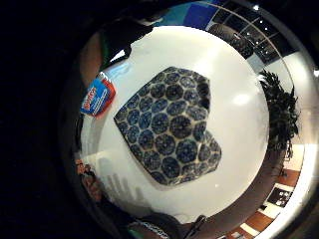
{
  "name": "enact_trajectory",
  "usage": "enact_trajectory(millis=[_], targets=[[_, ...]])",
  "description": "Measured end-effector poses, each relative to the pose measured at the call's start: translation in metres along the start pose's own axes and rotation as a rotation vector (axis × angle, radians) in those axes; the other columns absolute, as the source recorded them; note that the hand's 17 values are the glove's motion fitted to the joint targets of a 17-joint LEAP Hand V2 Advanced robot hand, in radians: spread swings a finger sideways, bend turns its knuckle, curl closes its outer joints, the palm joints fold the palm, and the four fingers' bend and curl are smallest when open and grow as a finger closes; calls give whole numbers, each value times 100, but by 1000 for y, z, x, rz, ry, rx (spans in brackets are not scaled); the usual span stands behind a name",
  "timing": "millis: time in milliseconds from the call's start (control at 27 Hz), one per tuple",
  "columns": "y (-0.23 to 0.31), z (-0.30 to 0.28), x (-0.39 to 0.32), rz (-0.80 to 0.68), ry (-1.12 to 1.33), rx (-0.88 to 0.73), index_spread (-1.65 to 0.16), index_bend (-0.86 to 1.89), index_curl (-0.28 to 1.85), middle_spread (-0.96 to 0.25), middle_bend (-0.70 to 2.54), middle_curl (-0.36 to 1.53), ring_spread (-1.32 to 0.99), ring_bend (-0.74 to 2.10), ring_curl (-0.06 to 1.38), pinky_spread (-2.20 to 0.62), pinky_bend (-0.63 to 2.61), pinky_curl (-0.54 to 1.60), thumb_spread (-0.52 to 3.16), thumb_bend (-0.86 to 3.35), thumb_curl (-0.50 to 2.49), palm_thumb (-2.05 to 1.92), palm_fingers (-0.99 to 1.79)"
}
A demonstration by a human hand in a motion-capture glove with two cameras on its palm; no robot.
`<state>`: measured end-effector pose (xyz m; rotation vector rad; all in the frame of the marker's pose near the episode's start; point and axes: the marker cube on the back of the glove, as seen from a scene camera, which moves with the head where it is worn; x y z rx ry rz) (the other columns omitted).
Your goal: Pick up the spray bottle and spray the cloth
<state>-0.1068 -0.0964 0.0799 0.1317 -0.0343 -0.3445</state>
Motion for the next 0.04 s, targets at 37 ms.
enact_trajectory(millis=[37], targets=[[1, -1, 1, 2, 1, 1, -41, 24, 38, -6, 17, 29, -4, 18, 25, 28, 18, 33, 114, -2, 28, 63, 42]])
